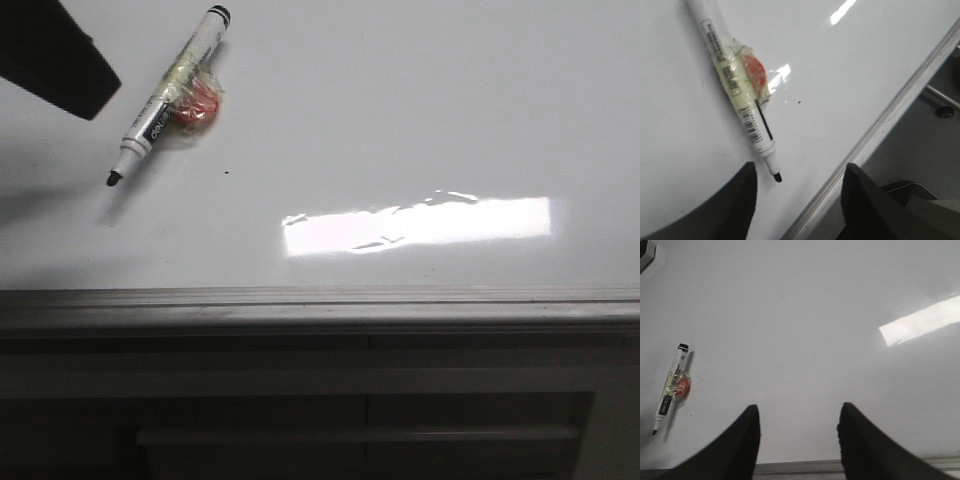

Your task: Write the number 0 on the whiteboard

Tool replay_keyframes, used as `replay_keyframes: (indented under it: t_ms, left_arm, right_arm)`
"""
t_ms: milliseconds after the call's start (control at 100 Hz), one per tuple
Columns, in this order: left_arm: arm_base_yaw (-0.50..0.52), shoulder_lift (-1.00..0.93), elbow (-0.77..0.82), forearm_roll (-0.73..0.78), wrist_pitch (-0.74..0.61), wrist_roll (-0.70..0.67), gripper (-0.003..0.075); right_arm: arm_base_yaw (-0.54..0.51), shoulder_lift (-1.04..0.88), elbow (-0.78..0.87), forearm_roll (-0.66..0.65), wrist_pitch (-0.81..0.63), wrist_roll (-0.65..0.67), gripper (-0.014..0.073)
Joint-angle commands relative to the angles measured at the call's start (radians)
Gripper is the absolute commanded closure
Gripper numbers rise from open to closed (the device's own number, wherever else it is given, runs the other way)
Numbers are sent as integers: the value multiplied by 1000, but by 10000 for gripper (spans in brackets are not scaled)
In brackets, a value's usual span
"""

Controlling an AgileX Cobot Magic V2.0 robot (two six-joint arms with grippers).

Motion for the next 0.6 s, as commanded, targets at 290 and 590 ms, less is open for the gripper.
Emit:
replay_keyframes:
  t_ms: [290,590]
  left_arm:
    - [-15,77,-36,26,-202,-66,339]
    - [-15,179,-36,26,-245,-77,365]
  right_arm:
    - [-5,-19,-39,0,-73,0,284]
    - [-5,-19,-39,0,-73,0,284]
